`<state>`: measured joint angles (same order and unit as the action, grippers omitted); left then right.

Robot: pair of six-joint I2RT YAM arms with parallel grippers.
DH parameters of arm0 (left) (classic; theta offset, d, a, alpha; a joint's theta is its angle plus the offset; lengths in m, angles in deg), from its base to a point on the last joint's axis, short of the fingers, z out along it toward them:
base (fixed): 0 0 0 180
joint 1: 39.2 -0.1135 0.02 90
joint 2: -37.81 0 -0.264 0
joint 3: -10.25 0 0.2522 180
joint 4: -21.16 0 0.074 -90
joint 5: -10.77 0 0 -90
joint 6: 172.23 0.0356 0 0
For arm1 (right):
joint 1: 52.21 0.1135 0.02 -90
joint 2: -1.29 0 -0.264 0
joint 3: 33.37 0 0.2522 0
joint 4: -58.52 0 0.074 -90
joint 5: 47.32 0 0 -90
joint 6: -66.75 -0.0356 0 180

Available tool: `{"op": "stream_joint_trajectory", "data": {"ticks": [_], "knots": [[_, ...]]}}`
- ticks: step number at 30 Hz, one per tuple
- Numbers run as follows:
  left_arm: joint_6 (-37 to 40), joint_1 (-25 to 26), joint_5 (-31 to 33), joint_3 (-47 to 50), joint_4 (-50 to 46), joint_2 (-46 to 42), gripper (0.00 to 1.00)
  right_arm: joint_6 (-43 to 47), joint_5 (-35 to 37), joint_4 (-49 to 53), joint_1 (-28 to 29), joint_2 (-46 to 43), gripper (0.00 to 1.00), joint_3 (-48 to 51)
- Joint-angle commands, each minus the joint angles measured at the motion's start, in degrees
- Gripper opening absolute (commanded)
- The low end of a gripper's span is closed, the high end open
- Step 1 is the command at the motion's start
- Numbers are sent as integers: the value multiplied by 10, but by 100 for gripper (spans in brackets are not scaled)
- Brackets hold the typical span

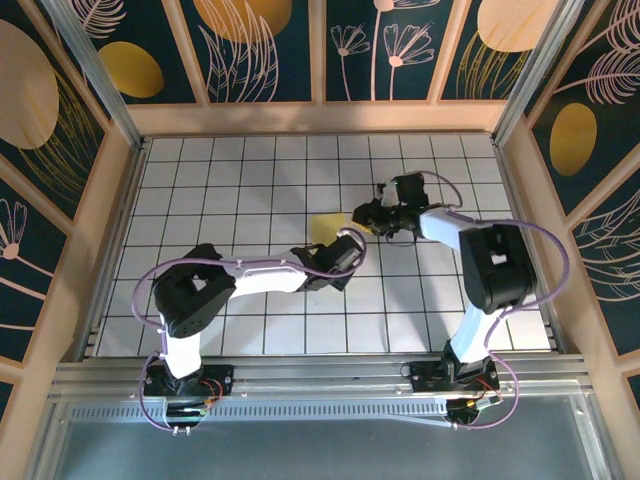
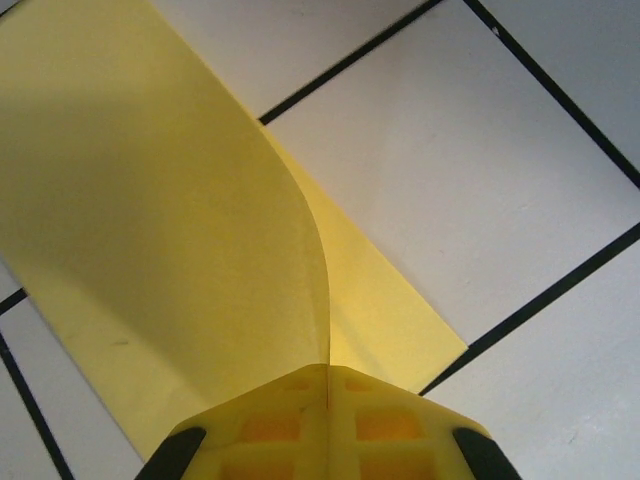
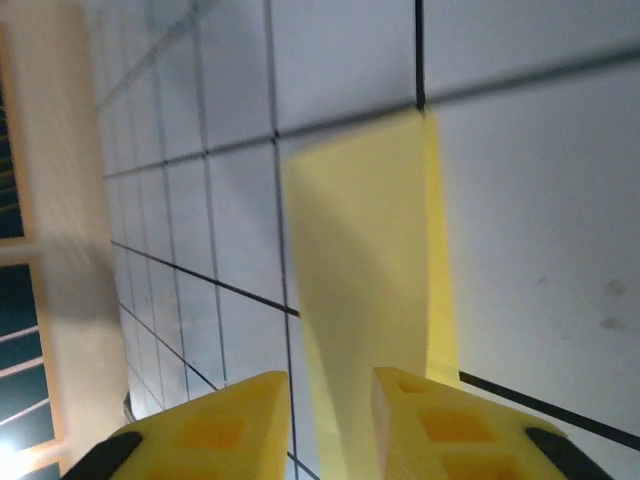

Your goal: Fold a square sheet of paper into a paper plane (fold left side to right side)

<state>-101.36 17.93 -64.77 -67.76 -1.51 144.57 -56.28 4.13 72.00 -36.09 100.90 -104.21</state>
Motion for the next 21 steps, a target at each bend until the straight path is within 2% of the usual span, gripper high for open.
{"op": "stream_joint_trajectory", "data": {"ticks": [1,6,13,21], "knots": [[-29,-34,-105,29,50,-43,0,29,37,1,-26,-55,32,29],[-67,-70,-205,58,93,-52,0,57,45,8,-39,-99,29,84],[-96,-98,-255,77,114,-43,0,38,14,-33,-5,-119,0,162],[-112,-115,-282,82,126,-38,0,11,27,-71,75,-68,0,168]]}}
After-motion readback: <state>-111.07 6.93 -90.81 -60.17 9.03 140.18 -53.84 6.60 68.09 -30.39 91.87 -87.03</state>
